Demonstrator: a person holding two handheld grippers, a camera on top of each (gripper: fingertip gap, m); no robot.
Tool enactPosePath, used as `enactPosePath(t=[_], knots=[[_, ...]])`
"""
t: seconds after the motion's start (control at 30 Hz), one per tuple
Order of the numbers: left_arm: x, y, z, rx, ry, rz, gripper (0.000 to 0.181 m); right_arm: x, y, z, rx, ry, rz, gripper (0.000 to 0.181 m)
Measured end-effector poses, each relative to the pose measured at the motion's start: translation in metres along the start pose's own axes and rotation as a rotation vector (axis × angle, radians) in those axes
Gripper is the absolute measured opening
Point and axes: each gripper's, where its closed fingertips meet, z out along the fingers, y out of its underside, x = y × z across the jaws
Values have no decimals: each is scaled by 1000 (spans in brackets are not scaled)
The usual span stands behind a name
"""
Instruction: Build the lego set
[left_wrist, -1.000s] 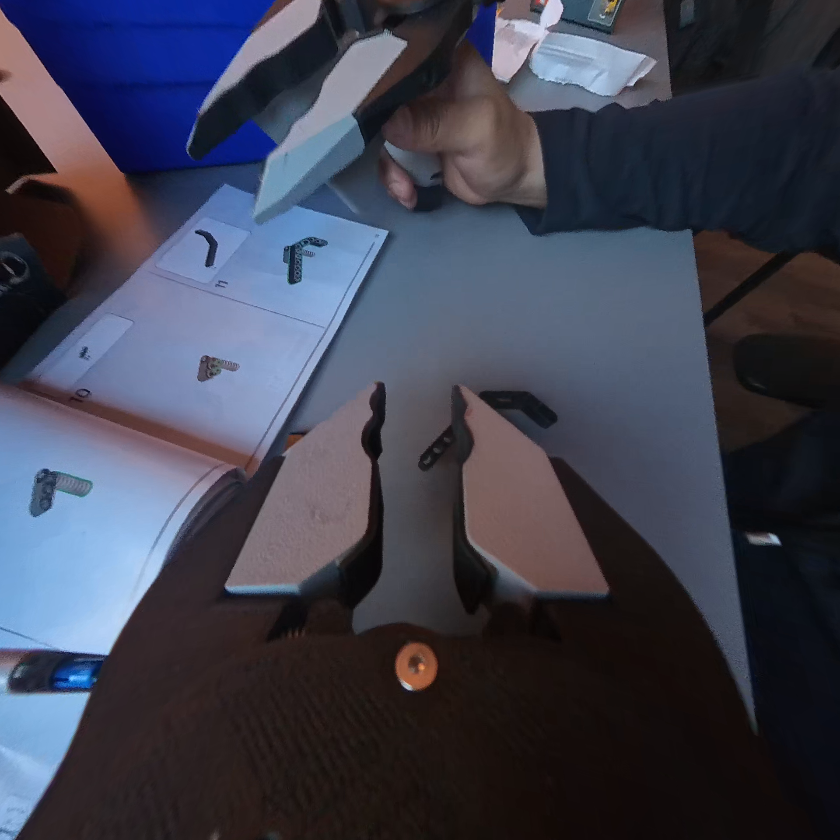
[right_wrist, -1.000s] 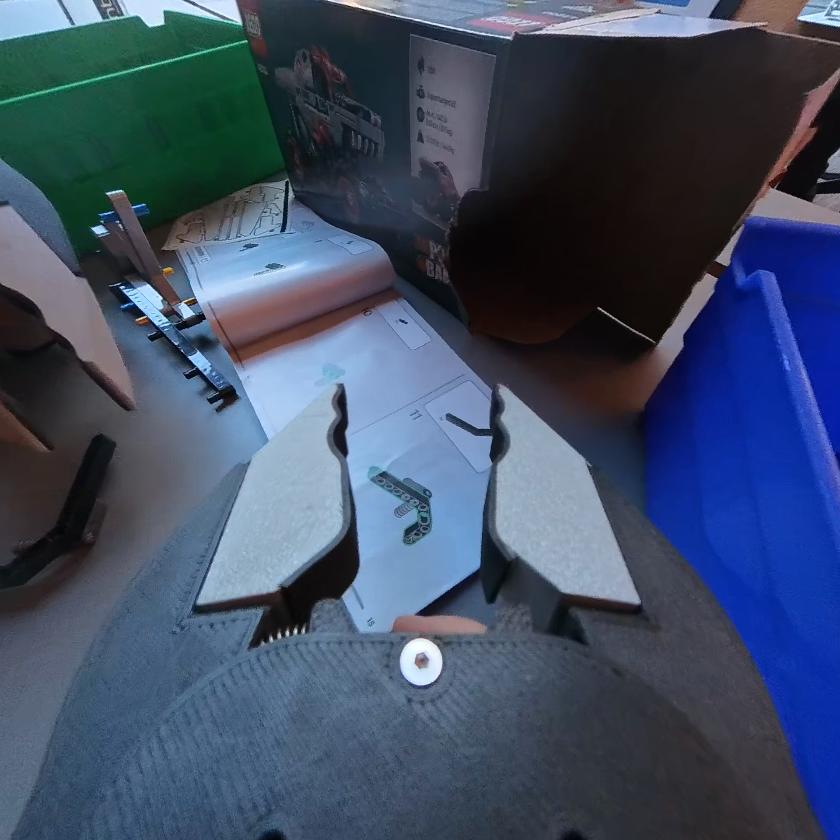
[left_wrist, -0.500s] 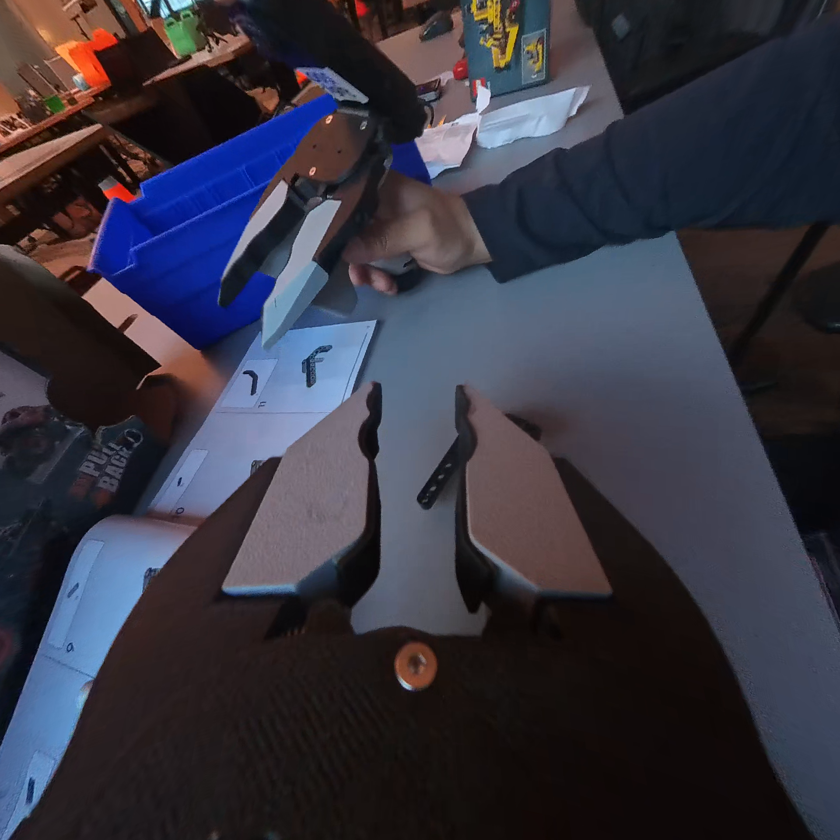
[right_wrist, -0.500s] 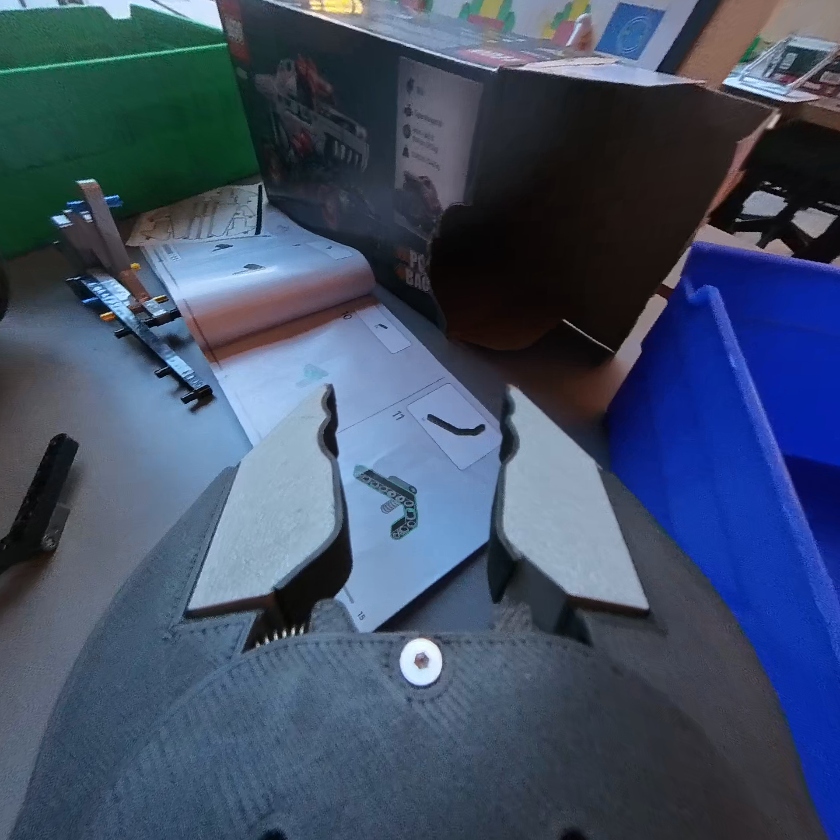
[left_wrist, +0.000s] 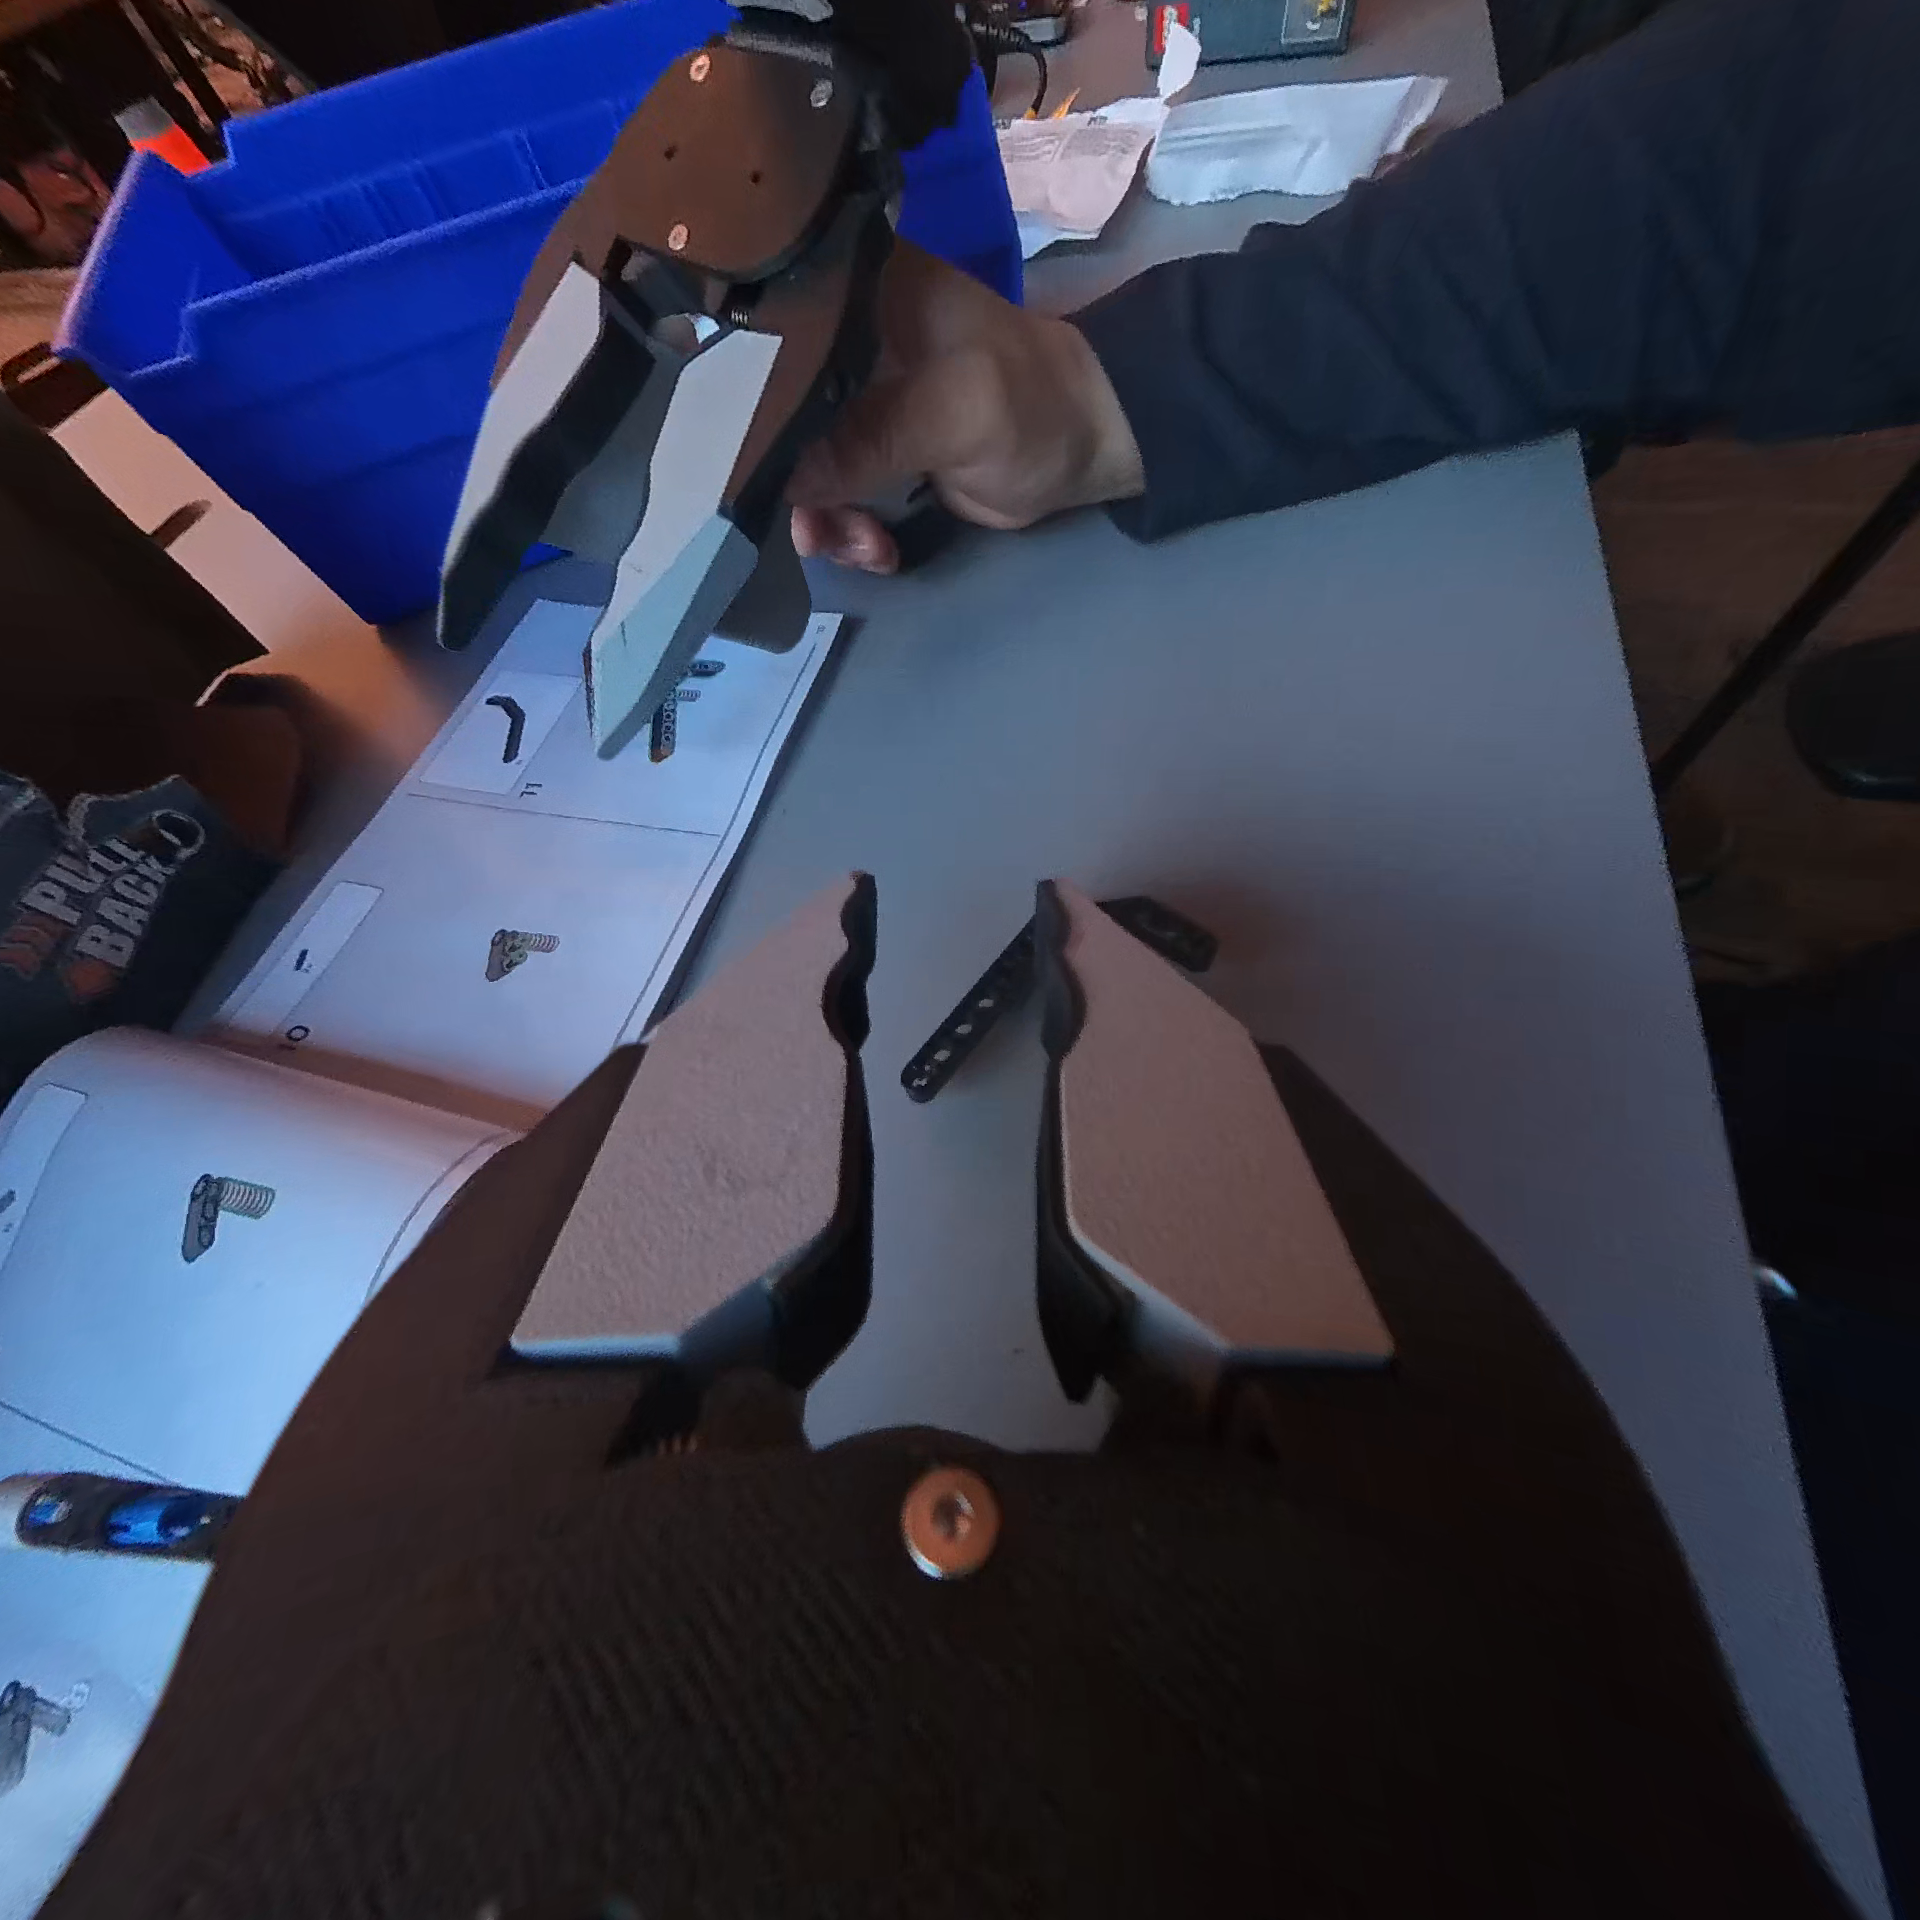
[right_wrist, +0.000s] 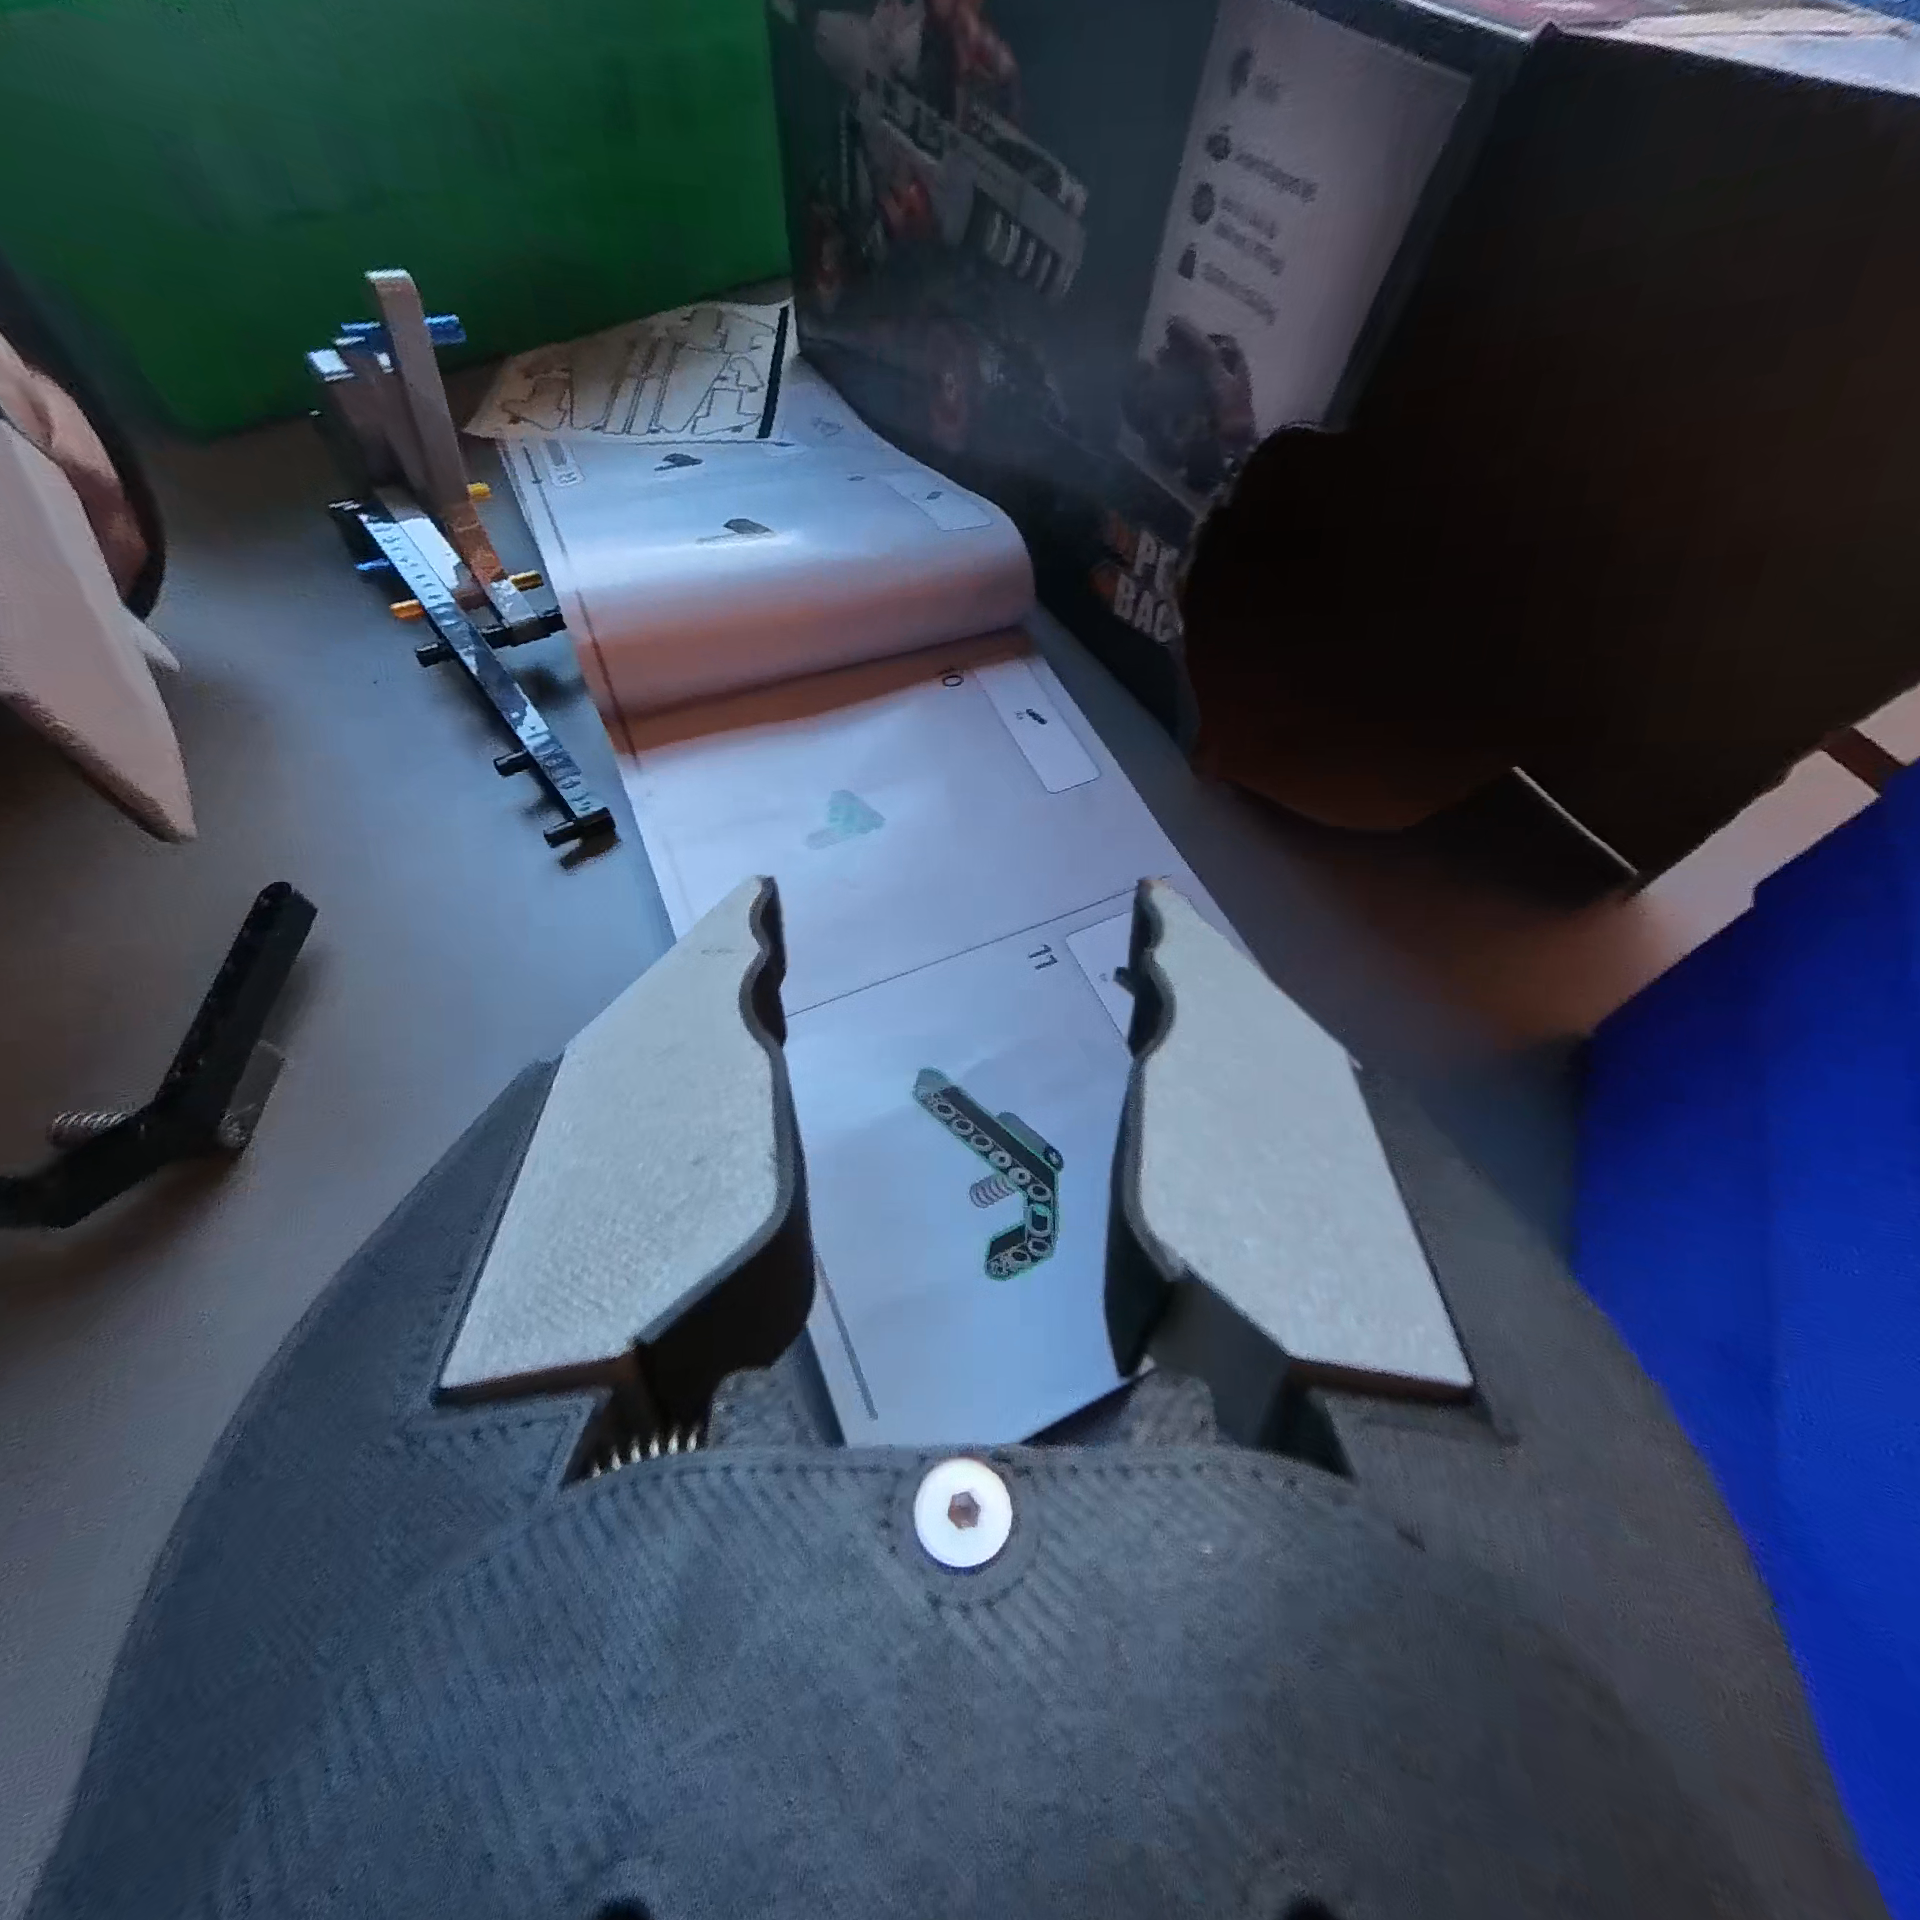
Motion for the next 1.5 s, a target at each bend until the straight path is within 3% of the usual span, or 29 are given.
enactPosePath(t=[0.03, 0.4, 0.5, 0.67, 0.83, 1.4, 1.5], knots=[[-1, 1, 0, -6, -3, 0, 29, 0, 0, 1, -4, 2, 4, 64], [-13, 16, 5, -47, 5, -65, 28, -12, 1, -3, -2, -48, 82, 62], [-14, 15, 5, -39, 0, -59, 27, -2, 4, -2, -19, 44, 83, 64], [-16, 11, 3, -29, -39, -19, 27, 38, 5, -11, -51, 392, -18, 53], [-14, 17, 7, -60, -33, -17, 27, 45, 13, -14, -118, 492, -66, 60], [-18, 20, 12, -92, -95, 68, 25, 41, 14, -14, -99, 434, 4, 69], [-20, 21, 12, -104, -116, 98, 24, 39, 13, -14, -78, 371, 45, 83]])
